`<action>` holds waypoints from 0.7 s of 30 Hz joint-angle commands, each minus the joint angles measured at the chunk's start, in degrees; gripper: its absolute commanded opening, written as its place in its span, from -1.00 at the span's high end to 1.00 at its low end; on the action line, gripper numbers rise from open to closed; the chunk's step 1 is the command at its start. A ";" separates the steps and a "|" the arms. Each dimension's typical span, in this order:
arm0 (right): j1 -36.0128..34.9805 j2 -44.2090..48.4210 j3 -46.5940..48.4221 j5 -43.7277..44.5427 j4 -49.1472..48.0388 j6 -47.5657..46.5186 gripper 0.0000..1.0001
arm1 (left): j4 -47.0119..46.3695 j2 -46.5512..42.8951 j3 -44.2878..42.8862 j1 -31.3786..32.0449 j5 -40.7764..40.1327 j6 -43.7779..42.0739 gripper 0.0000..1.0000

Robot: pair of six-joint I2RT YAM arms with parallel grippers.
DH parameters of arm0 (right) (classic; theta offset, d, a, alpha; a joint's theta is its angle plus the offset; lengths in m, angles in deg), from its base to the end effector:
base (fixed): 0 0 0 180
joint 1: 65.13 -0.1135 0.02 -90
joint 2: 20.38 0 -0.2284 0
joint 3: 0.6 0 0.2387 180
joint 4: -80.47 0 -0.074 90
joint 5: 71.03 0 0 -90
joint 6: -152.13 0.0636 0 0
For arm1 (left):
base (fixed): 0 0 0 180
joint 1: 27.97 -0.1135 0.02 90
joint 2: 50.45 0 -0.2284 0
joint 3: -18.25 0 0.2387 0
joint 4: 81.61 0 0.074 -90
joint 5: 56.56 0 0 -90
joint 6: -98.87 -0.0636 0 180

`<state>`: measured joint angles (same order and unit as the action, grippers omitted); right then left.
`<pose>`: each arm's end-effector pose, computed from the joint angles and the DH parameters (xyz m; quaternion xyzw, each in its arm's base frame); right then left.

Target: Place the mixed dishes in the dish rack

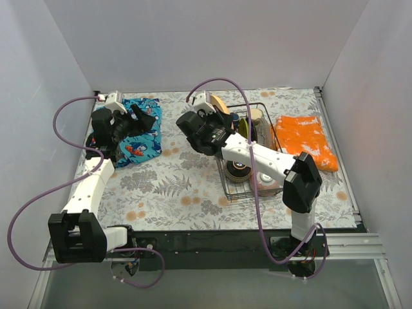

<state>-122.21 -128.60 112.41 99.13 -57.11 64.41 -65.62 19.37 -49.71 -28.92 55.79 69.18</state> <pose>0.2681 0.2988 0.2986 -0.0637 0.7403 -0.3348 0.5794 0.3066 -0.0191 0.2794 -0.3058 0.7404 -0.4221 0.4243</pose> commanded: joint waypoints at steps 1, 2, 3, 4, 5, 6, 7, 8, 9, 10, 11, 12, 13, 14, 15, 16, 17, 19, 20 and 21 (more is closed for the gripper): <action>-0.40 0.12 -1.51 2.37 -3.60 -0.52 0.97 | -0.29 -2.94 0.76 0.16 1.12 0.51 -0.38; -0.75 0.21 -2.82 2.02 -3.60 -0.70 0.97 | -0.46 -3.20 0.85 0.07 1.12 0.77 -0.38; -0.84 0.21 -3.26 0.89 -3.25 -0.79 0.97 | -0.55 -3.29 1.02 0.16 1.03 0.94 -0.38; -1.10 0.29 -3.79 0.35 -2.73 -0.96 0.97 | -0.55 -3.38 1.20 0.07 1.12 1.12 -0.38; -1.71 0.29 -3.97 -0.09 -2.37 -1.05 0.97 | -0.55 -3.46 1.20 0.16 1.21 1.38 -0.38; -2.07 0.29 -3.80 -1.31 -2.02 -1.05 0.97 | -0.64 -3.64 1.29 0.16 1.29 1.47 -0.38; -2.51 0.12 -3.45 -1.93 -1.76 -1.23 0.87 | -0.73 -3.64 1.29 0.16 1.29 1.56 -0.38; -3.29 0.12 -2.92 -3.07 -1.41 -1.66 0.77 | -0.64 -3.73 1.29 0.07 1.38 1.65 -0.38; -3.82 0.03 -1.70 -4.73 -1.23 -2.02 0.73 | -0.64 -3.73 1.20 0.07 1.38 1.65 -0.38; -4.26 0.21 -1.25 -4.84 -0.96 -2.02 0.66 | -0.64 -3.64 1.11 0.16 1.56 1.74 -0.39; -5.14 0.21 -0.81 -5.27 -0.35 -2.02 0.62 | -0.64 -3.64 1.03 0.16 1.56 1.82 -0.39; -5.58 0.47 -0.63 -6.41 0.00 -1.85 0.54 | -0.64 -3.55 0.94 0.16 1.56 2.00 -0.39; -6.02 0.91 -0.63 -7.46 0.27 -1.76 0.32 | -0.73 -3.47 0.85 0.16 1.64 2.00 -0.39; -6.64 1.08 -0.55 -8.52 0.79 -1.84 0.24 | -0.90 -3.46 0.85 0.16 1.91 2.17 -0.39; -6.99 1.35 -0.72 -9.40 1.40 -1.76 0.19 | -0.99 -3.38 0.85 0.07 2.00 2.26 -0.39; -7.34 1.87 -0.98 -9.76 1.50 -1.58 0.11 | -1.08 -3.38 0.85 0.16 2.08 2.52 -0.39; -7.78 2.14 -0.90 -10.28 1.67 -1.58 0.06 | -1.17 -3.38 0.94 0.16 2.35 2.61 -0.40; -8.13 2.66 -0.55 -10.99 1.68 -1.49 -0.05 | -1.17 -3.29 0.94 0.07 2.44 2.70 -0.40; -8.22 2.84 0.33 -11.43 1.76 -1.32 -0.07 | -1.08 -3.29 1.02 0.07 2.52 2.79 -0.40; -8.22 2.93 0.94 -11.86 1.76 -0.80 -0.10 | -1.08 -3.29 1.02 0.07 2.61 2.79 -0.40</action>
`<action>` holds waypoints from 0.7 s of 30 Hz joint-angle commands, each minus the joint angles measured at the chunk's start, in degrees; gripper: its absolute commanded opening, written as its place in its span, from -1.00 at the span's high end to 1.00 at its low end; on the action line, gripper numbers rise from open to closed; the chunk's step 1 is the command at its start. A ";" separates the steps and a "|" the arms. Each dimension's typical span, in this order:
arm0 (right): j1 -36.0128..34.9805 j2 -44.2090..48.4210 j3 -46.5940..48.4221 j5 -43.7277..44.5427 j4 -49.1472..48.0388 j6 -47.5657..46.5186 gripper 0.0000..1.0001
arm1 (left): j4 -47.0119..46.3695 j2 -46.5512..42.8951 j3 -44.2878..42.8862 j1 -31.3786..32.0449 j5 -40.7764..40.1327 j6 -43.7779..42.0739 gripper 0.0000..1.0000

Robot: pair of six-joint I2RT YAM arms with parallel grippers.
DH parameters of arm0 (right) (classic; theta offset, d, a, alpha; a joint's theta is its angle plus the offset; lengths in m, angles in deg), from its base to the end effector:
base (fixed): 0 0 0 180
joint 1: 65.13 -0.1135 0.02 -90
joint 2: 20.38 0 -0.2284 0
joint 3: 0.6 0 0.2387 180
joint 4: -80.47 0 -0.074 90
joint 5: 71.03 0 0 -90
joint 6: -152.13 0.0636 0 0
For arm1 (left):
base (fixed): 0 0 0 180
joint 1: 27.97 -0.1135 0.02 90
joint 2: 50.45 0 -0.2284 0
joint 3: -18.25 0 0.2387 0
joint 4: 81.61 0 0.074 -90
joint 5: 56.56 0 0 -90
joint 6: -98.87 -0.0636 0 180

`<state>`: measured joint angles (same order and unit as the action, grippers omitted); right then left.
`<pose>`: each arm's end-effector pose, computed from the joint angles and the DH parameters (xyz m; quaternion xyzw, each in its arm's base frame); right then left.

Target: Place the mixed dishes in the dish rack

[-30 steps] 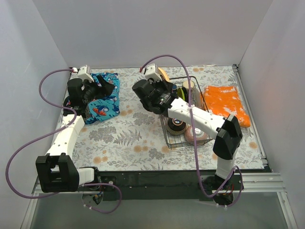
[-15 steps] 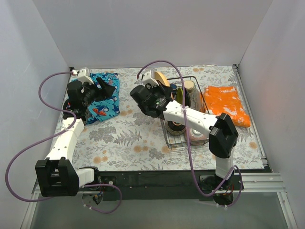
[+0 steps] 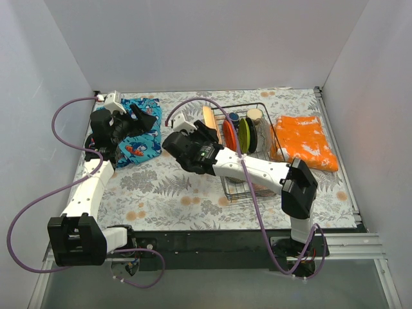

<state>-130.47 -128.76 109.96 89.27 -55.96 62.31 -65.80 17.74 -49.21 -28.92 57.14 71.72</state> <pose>0.2222 0.3405 0.2762 -0.2016 0.7555 -0.2591 0.5669 0.3010 -0.0206 0.2849 -0.3102 0.7308 -0.4422 0.4173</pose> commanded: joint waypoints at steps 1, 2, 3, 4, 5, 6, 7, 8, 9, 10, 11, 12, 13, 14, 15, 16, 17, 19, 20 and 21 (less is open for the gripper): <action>0.04 3.43 4.01 -2.97 0.69 1.74 -0.25 | -0.91 -1.65 0.52 0.07 1.43 0.26 -0.40; -0.05 3.61 5.06 -4.28 0.78 2.18 -0.35 | -0.91 -1.48 0.52 0.16 1.61 0.34 -0.40; 0.04 3.96 5.33 -6.21 0.95 3.41 -0.45 | -0.91 -1.39 0.43 0.07 1.87 0.34 -0.41; 0.04 4.57 5.59 -7.54 1.56 4.11 -0.66 | -0.91 -1.30 0.35 0.16 1.96 0.34 -0.41; 0.04 4.93 5.59 -8.77 1.66 4.56 -0.78 | -0.91 -1.12 0.17 0.07 2.13 0.08 -0.42; 0.04 5.54 5.59 -9.48 1.75 6.13 -0.89 | -0.91 -0.95 0.00 0.07 2.48 -0.18 -0.47; 0.04 5.72 5.94 -9.40 1.75 6.58 -0.97 | -0.99 -0.86 -0.61 0.16 2.75 -0.79 -0.53; 0.30 5.81 6.56 -9.92 1.75 6.84 -0.97 | -0.91 -0.60 -0.97 0.16 3.01 -1.49 -0.96; 0.65 5.90 8.82 -12.18 1.66 6.93 -0.97 | -0.91 -0.16 -1.41 0.07 3.01 -2.55 -0.96; 1.78 5.98 9.98 -13.77 1.92 7.80 -0.97 | -0.91 0.11 -2.19 0.07 2.58 -2.82 -0.96; 2.58 5.99 11.38 -15.70 2.71 8.60 -0.97 | -0.82 0.37 -2.64 0.16 2.40 -3.17 -0.96; 3.46 5.81 13.22 -19.64 3.06 8.95 -0.97 | -0.73 0.63 -2.99 0.16 2.40 -3.87 -0.96; 5.03 5.64 13.94 -21.42 3.06 7.91 -0.80 | -0.64 0.98 -3.25 0.16 2.49 -4.05 -0.96; 5.83 5.29 14.47 -22.91 2.98 6.68 -0.62 | -0.64 1.16 -3.61 0.16 2.57 -4.31 -0.96; 6.80 4.67 14.82 -25.80 2.54 5.28 -0.40 | -0.47 1.42 -3.70 0.16 2.75 -4.31 -0.96; 8.81 4.41 15.17 -26.79 2.45 4.05 -0.07 | -0.47 1.60 -3.78 0.16 3.10 -4.49 -0.96; 9.96 4.14 15.26 -27.58 2.54 3.69 0.02 | -0.29 1.78 -3.78 0.16 3.45 -4.58 -0.96; 12.94 3.70 15.70 -31.79 4.02 4.56 0.11 | -0.12 1.69 -3.61 0.16 3.63 -4.93 -0.96; 13.65 3.53 15.70 -33.37 4.90 5.87 0.12 | 0.15 1.69 -3.52 0.16 3.72 -5.10 -0.96; 14.36 3.35 15.44 -36.00 5.78 6.14 0.15 | 0.32 1.60 -3.43 0.07 3.63 -5.37 -0.96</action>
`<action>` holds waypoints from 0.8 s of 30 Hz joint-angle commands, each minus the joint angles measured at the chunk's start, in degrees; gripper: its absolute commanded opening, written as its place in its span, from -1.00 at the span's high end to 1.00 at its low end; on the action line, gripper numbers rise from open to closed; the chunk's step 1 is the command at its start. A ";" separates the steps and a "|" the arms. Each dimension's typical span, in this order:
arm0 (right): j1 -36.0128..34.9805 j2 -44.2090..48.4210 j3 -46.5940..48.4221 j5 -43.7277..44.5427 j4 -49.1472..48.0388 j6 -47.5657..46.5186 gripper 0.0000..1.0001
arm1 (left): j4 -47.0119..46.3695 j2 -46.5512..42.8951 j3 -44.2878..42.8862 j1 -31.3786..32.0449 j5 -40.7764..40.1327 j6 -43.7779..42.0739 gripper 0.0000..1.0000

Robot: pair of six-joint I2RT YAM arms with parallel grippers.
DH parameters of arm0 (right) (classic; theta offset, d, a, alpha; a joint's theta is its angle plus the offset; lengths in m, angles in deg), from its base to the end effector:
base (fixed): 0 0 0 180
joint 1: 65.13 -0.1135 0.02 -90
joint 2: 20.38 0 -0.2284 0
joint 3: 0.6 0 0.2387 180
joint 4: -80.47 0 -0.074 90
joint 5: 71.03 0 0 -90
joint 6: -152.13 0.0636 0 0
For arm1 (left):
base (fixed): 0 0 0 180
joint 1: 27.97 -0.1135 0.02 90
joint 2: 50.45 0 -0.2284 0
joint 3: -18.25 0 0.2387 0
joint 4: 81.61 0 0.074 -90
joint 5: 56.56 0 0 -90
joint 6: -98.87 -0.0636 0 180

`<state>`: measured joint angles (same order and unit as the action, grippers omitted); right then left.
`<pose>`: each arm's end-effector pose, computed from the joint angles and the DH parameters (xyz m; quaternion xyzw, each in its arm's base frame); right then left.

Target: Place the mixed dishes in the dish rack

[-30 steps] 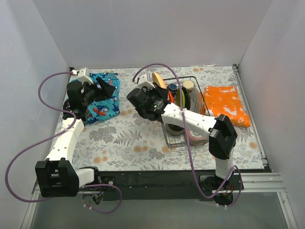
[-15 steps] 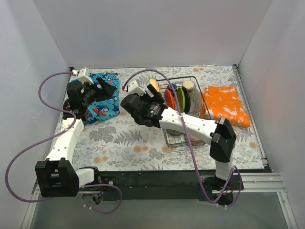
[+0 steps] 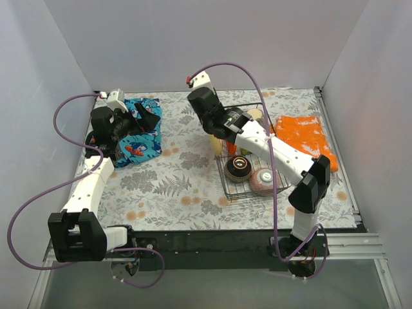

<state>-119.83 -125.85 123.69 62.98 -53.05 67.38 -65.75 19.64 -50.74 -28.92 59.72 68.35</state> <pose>0.2747 0.3115 0.3550 -0.1557 0.8017 -0.0380 0.5759 0.3066 -0.0231 0.2854 -0.2769 0.7444 -0.4427 0.4162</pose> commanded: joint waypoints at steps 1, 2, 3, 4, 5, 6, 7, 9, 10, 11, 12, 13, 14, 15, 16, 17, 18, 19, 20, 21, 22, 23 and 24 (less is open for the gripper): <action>4.59 0.62 1.10 -10.51 2.97 1.25 0.22 | 0.54 -0.47 -1.82 0.16 0.96 -2.18 -0.96; 4.95 0.62 -0.64 -11.13 3.14 1.16 0.31 | 0.98 -0.56 -1.73 0.16 0.79 -2.61 -0.96; 5.21 0.70 -1.27 -14.71 3.06 0.38 0.49 | 1.07 -0.56 -1.64 0.16 0.61 -2.79 -0.96; 6.08 0.53 -1.97 -16.66 3.49 0.19 0.79 | 1.25 -0.74 -1.55 0.16 0.70 -2.97 -0.96; 6.44 0.44 -2.67 -18.15 3.85 0.19 0.92 | 1.42 -0.83 -1.55 0.16 0.70 -3.32 -0.96; 6.71 0.01 -2.86 -19.56 4.20 0.54 0.97 | 1.60 -1.00 -1.46 0.07 0.70 -3.41 -0.97; 6.88 -0.26 -3.03 -19.92 4.90 0.63 0.97 | 1.69 -1.00 -1.38 -0.10 0.70 -3.41 -0.96; 6.88 -0.70 -2.77 -15.84 4.99 1.59 0.97 | 1.78 -1.27 -1.29 -0.37 0.70 -3.50 -0.96; 7.06 -0.61 -2.25 -13.71 4.56 2.03 0.97 | 1.95 -1.44 -1.20 -0.63 0.79 -3.58 -0.96; 7.32 -0.79 -0.94 -13.25 4.38 1.60 0.97 | 2.13 -1.62 -1.11 -0.63 0.79 -3.76 -0.96; 7.58 -1.40 2.03 -13.60 4.46 1.16 0.97 | 2.21 -1.88 -1.03 -0.72 0.79 -3.76 -0.96; 7.85 -1.49 3.54 -13.34 4.38 0.99 0.97 | 2.48 -2.06 -0.76 -0.89 0.79 -3.76 -0.97; 7.85 -1.58 4.52 -13.07 4.12 0.72 0.97 | 2.48 -2.14 -0.76 -0.98 0.87 -3.76 -0.96; 7.76 -1.49 5.92 -13.07 3.94 0.46 0.97 | 2.57 -2.32 -0.59 -0.90 0.96 -3.67 -0.96; 7.76 -1.41 6.45 -12.90 3.94 0.37 0.91 | 2.57 -2.32 -0.50 -0.98 1.05 -3.67 -0.96; 7.59 -1.32 6.81 -12.37 3.94 0.63 0.77 | 2.57 -2.32 -0.50 -0.98 1.23 -3.59 -0.96; 7.41 -0.97 7.51 -10.89 3.94 1.07 0.44 | 2.57 -2.23 -0.50 -0.98 1.23 -3.32 -0.96; 6.89 -0.62 7.69 -10.79 3.85 1.59 0.30 | 2.39 -2.15 -0.50 -0.98 1.23 -3.23 -0.96; 6.62 -0.18 7.86 -11.48 3.85 1.69 0.18 | 2.30 -2.14 -0.41 -0.98 1.40 -3.23 -0.96; 5.84 0.61 7.69 -14.01 4.02 1.51 -0.02 | 2.13 -2.14 -0.41 -0.98 1.32 -3.06 -0.96; 5.05 1.05 6.64 -14.56 3.94 1.16 -0.11 | 1.95 -2.06 -0.32 -0.98 1.40 -2.80 -0.96; 4.17 1.49 5.85 -13.87 3.85 0.99 -0.15 | 1.78 -2.06 -0.15 -0.98 1.58 -2.71 -0.96; 2.51 2.02 4.89 -12.12 3.94 1.16 -0.27 | 1.69 -1.97 -0.06 -0.98 1.58 -2.45 -0.96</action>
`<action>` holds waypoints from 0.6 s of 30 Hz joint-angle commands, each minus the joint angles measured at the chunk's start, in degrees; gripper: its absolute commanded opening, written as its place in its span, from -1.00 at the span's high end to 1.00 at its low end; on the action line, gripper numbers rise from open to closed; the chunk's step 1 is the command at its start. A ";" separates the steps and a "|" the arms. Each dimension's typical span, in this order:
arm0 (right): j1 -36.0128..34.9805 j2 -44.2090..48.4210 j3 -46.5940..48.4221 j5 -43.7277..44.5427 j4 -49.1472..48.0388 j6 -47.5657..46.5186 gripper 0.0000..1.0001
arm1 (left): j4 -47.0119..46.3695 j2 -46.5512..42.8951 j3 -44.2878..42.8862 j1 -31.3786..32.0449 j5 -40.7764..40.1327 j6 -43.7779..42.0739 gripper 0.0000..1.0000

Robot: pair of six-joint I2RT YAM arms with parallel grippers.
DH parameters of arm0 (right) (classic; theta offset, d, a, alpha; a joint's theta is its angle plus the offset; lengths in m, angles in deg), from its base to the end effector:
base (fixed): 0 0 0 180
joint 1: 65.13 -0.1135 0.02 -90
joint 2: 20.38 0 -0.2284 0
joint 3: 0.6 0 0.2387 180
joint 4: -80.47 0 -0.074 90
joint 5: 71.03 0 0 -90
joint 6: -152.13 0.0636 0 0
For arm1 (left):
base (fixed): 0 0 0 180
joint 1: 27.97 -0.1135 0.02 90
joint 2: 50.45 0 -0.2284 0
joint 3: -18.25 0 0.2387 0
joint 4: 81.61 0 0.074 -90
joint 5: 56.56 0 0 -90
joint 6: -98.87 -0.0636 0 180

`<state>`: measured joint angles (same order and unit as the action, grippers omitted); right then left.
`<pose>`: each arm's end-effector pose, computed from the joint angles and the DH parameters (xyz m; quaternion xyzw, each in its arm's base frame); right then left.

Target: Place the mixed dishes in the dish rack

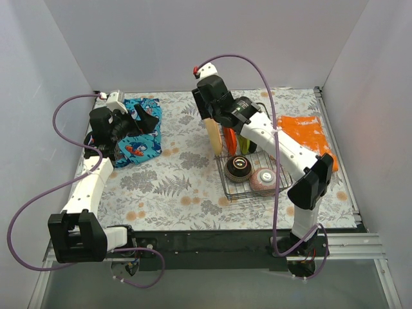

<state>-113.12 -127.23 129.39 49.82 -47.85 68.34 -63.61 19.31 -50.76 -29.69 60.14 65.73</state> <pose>0.3044 0.2893 0.3645 -0.1685 0.8226 0.0209 0.5427 0.3043 -0.0195 0.2826 -0.2696 0.7556 -0.4287 0.4155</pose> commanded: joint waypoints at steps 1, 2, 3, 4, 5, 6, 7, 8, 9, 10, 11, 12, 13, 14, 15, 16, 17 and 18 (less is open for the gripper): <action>-4.74 3.57 -2.83 1.23 -1.26 0.37 -0.32 | -0.72 -1.73 0.05 -0.22 1.25 0.35 -0.96; -5.18 3.75 -3.63 1.84 -1.09 0.72 -0.40 | -0.72 -1.82 0.14 -0.22 1.25 0.44 -0.96; -5.62 3.49 -4.16 3.93 -0.83 2.38 -0.46 | -0.80 -1.90 0.23 -0.22 1.25 0.44 -0.96; -5.71 3.14 -4.34 4.48 0.04 3.09 -0.45 | -0.72 -1.99 0.23 -0.22 1.25 0.44 -0.96; -5.71 2.44 -4.43 6.74 0.49 3.53 -0.45 | -0.72 -2.25 0.32 -0.30 1.16 0.36 -0.96; -5.71 2.09 -4.34 8.16 0.75 5.02 -0.46 | -0.63 -2.43 0.40 -0.39 1.08 0.27 -0.96; -5.71 1.56 -4.17 9.91 1.37 5.55 -0.45 | -0.54 -2.61 0.40 -0.48 1.08 0.27 -0.96; -5.71 0.77 -3.82 13.06 1.46 6.26 -0.40 | -0.54 -2.87 0.49 -0.57 1.08 0.27 -0.96; -5.71 0.42 -3.73 14.49 1.55 7.05 -0.33 | -0.37 -3.05 0.67 -0.66 1.08 0.27 -0.96; -5.71 0.06 -3.38 15.63 1.55 7.40 -0.32 | -0.37 -3.22 0.75 -0.74 1.08 0.27 -0.96; -5.71 -0.72 -2.77 17.21 1.63 7.67 -0.29 | -0.19 -3.40 0.76 -0.83 1.08 0.27 -0.96; -5.71 -1.08 -2.50 17.75 1.64 7.58 -0.25 | -0.02 -3.66 0.84 -0.83 1.08 0.09 -0.96; -5.71 -1.43 -2.32 18.27 1.55 7.93 -0.22 | 0.07 -3.75 0.93 -0.83 0.99 0.18 -0.96; -5.71 -1.87 -2.15 18.80 1.55 8.02 -0.18 | 0.16 -3.84 1.02 -0.83 0.99 0.09 -0.96; -5.71 -2.22 -2.15 18.81 1.63 7.93 0.08 | 0.16 -4.01 1.02 -0.83 0.99 0.18 -0.96; -5.63 -2.40 -2.32 18.81 1.72 8.02 0.25 | 0.16 -4.01 1.19 -0.83 0.99 0.18 -0.96; -5.71 -2.92 -2.50 18.89 1.81 8.19 0.37 | 0.16 -4.01 1.19 -0.83 1.07 0.09 -0.96; -5.63 -3.28 -2.76 18.90 1.99 8.11 0.61 | 0.16 -3.93 1.19 -0.83 1.08 0.27 -0.96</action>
<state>-118.76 -129.04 124.91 64.97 -45.81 74.75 -63.63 17.45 -50.17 -30.17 60.88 66.30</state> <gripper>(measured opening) 0.369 0.982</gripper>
